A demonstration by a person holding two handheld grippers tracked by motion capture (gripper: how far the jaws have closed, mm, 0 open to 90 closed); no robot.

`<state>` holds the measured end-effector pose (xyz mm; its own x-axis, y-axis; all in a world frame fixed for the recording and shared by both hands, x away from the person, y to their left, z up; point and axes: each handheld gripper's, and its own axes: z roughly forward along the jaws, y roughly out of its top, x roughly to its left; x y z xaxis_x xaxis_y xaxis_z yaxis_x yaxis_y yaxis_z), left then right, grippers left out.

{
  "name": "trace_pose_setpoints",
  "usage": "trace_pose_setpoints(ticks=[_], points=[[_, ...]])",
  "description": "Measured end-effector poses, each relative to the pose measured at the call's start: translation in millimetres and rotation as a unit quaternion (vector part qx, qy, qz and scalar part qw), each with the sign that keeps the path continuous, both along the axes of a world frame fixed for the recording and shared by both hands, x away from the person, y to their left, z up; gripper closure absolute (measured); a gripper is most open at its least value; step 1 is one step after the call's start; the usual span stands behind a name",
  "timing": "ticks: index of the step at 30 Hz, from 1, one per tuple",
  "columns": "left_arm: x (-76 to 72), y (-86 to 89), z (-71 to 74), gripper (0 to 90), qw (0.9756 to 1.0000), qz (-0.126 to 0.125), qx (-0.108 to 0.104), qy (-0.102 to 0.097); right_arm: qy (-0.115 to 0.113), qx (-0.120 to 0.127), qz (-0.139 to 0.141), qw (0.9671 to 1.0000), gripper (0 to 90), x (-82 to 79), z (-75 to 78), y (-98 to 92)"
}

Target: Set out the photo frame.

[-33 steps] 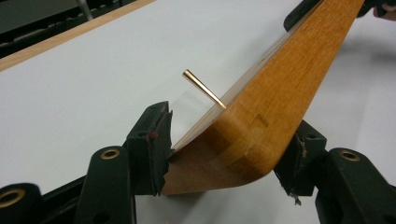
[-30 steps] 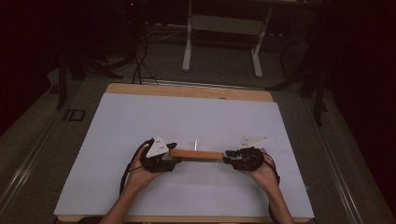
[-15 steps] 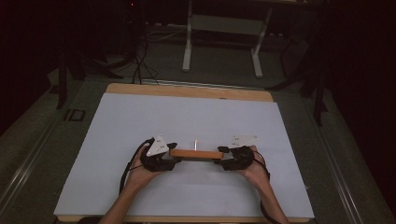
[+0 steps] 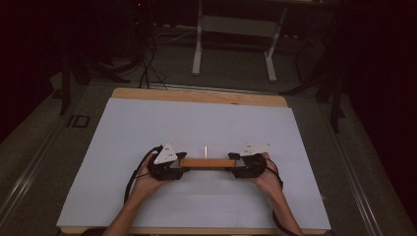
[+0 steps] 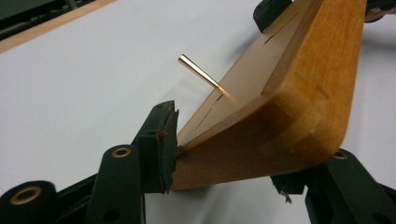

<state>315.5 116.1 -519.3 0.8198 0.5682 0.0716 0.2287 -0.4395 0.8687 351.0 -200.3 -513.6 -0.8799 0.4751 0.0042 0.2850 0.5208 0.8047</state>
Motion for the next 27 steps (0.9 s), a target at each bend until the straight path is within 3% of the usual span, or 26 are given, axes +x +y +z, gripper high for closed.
trace_pose_setpoints(ticks=[15, 22, 27], points=[[-2.7, -0.8, -0.4, 53.2, 0.9995, -0.004, 0.019, -0.023, -0.033, -0.011, 0.006, 0.9994, 50.7, -4.2, 1.3, 1.7], [-4.3, -0.6, -0.7, 55.4, 0.9992, -0.01, 0.02, -0.032, -0.035, -0.013, 0.011, 0.9992, 52.4, -5.5, 2.7, 0.1], [-3.8, 1.1, 0.5, 59.3, 0.9996, -0.013, 0.007, -0.024, -0.03, -0.01, 0.016, 0.9994, 57.5, -5.3, 3.9, -4.2]])
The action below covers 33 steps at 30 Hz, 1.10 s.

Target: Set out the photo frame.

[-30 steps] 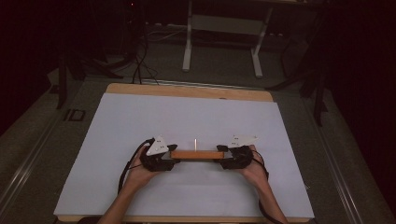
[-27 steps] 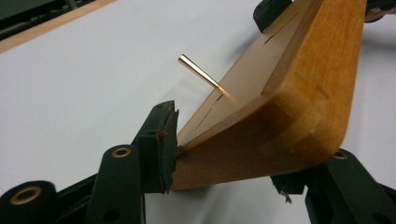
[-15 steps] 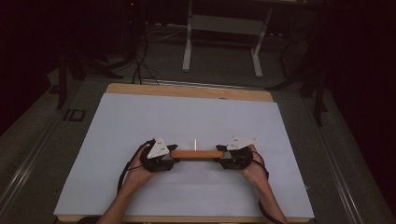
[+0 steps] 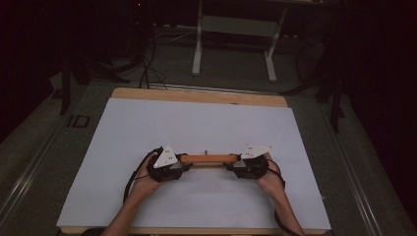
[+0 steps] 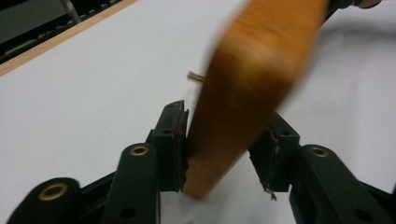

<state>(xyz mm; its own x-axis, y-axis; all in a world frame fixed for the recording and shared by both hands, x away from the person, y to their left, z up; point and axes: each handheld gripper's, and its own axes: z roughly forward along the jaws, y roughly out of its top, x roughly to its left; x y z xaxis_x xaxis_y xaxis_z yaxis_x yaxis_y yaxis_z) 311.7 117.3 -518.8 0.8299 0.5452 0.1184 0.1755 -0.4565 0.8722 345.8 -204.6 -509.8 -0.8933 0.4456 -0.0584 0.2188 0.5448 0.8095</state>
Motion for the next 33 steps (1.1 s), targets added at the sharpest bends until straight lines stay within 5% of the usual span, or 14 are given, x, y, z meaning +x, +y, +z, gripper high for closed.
trace_pose_setpoints(ticks=[19, 33], points=[[0.5, 1.8, 5.2, 61.5, 0.9997, -0.008, -0.015, 0.016, -0.001, 0.003, -0.001, 1.0, 59.0, -2.3, 4.5, -2.4], [9.7, 8.8, 4.6, 60.9, 0.9957, -0.021, -0.058, 0.068, 0.029, 0.029, -0.004, 0.9991, 60.3, -3.9, 7.5, -6.7]])
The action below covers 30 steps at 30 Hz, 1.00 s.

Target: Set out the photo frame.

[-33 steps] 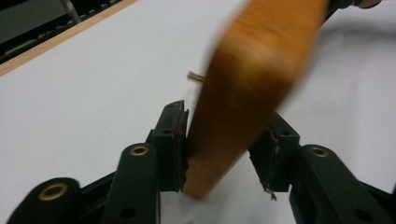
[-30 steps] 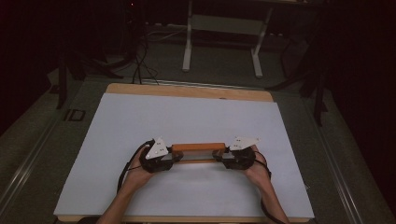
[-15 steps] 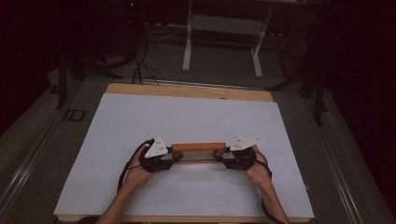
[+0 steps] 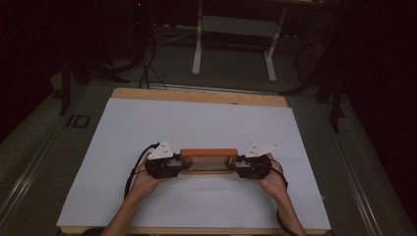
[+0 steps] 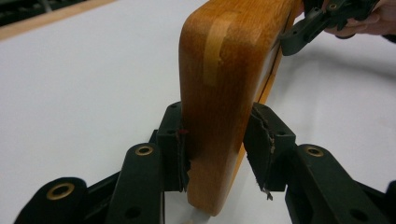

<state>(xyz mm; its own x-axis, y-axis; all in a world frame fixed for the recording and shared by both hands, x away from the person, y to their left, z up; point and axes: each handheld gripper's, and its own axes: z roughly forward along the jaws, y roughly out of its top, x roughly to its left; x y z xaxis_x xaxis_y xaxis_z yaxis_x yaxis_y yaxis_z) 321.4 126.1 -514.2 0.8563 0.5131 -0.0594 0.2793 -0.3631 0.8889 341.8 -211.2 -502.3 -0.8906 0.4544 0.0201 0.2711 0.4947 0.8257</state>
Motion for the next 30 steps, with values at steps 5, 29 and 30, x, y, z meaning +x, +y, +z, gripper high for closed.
trace_pose_setpoints(ticks=[5, 29, 30], points=[[4.5, 1.0, -1.7, 60.4, 0.9999, -0.002, -0.011, 0.012, 0.015, 0.006, -0.001, 0.9999, 60.8, 0.9, -1.4, -0.9], [18.6, -3.5, -7.8, 58.9, 0.997, 0.021, -0.041, 0.061, 0.068, 0.034, -0.025, 0.9968, 59.8, 13.8, -10.3, -7.8], [19.0, -3.6, -8.1, 58.8, 0.9969, 0.023, -0.043, 0.062, 0.068, 0.035, -0.027, 0.9967, 59.7, 14.3, -10.5, -7.8]])
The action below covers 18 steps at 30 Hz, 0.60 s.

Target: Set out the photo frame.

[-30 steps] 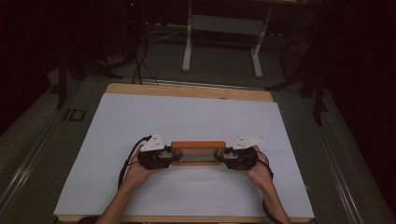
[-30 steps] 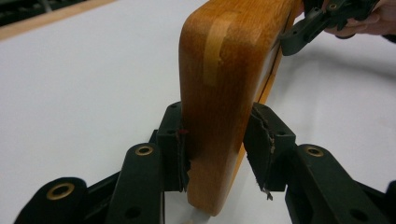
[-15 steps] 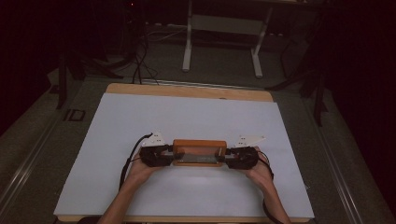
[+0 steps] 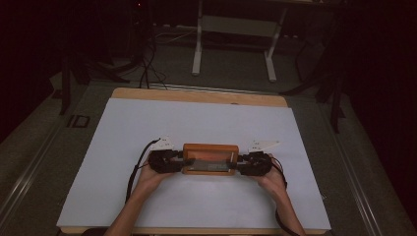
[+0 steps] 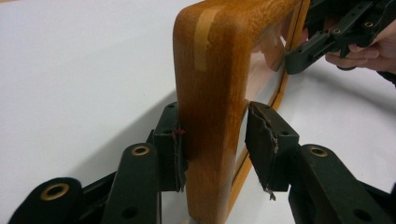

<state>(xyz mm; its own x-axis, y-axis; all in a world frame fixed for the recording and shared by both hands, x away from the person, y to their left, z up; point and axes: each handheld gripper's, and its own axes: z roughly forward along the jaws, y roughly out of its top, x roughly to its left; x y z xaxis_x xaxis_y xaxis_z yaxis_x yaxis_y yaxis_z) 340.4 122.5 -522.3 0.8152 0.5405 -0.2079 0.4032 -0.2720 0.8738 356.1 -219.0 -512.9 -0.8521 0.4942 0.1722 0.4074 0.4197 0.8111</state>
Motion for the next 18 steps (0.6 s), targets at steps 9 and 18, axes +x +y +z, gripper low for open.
trace_pose_setpoints(ticks=[9, 18], points=[[3.9, -0.7, -2.1, 57.7, 0.9999, 0.011, -0.007, 0.006, 0.007, 0.009, -0.008, 0.9999, 59.2, 4.0, -2.0, -0.5], [7.9, -0.7, -4.3, 57.2, 0.9996, 0.017, -0.016, 0.014, 0.016, 0.017, -0.012, 0.9997, 58.8, 9.2, -3.8, -1.2]])
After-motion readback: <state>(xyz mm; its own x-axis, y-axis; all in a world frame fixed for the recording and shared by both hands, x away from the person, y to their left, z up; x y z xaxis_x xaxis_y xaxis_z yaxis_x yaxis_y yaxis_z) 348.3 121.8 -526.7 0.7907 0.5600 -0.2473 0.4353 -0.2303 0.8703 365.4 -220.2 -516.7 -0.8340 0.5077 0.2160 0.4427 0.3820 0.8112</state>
